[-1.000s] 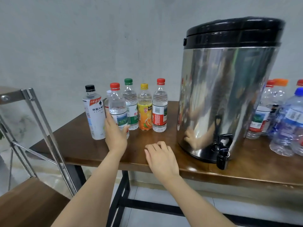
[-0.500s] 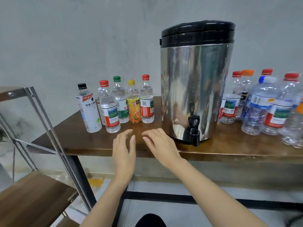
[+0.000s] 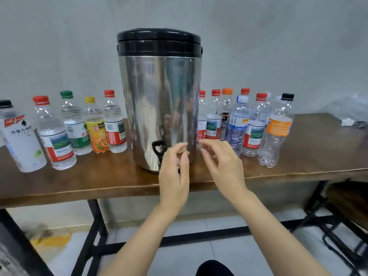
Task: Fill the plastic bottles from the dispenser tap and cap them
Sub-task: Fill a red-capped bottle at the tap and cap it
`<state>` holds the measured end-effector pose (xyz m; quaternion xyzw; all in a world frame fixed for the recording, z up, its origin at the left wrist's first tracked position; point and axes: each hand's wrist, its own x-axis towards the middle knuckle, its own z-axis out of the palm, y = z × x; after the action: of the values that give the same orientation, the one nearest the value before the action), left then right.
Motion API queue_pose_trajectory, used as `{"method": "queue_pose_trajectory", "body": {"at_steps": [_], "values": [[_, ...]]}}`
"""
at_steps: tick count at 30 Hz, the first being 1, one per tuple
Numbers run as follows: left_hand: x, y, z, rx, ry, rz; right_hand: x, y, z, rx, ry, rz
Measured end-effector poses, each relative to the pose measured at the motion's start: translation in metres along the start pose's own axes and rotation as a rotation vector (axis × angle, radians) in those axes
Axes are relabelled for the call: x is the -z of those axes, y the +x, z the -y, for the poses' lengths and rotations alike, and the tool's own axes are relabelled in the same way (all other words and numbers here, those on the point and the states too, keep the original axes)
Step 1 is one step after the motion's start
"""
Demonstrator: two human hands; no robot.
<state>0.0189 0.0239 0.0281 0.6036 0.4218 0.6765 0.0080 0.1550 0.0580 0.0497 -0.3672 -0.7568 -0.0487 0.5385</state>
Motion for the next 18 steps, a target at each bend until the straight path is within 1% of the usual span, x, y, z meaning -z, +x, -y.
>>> {"method": "queue_pose_trajectory", "body": {"at_steps": [3,6,11,14,16,18], "values": [[-0.046,0.001,0.015,0.024,0.065,0.149,0.017,-0.003,-0.041,-0.073,-0.111,-0.015],[-0.088,0.004,0.029,0.02,0.167,0.268,0.03,-0.005,-0.074,-0.154,-0.168,0.008],[-0.138,0.011,0.05,0.063,0.383,0.458,0.049,-0.005,-0.108,-0.224,-0.26,0.022],[-0.151,0.012,0.057,0.125,0.414,0.49,0.057,-0.001,-0.123,-0.213,-0.297,-0.022],[-0.153,0.013,0.059,0.169,0.416,0.464,0.061,0.003,-0.134,-0.164,-0.348,-0.065],[-0.153,0.015,0.058,0.211,0.402,0.437,0.063,0.01,-0.145,-0.175,-0.411,-0.127]]}}
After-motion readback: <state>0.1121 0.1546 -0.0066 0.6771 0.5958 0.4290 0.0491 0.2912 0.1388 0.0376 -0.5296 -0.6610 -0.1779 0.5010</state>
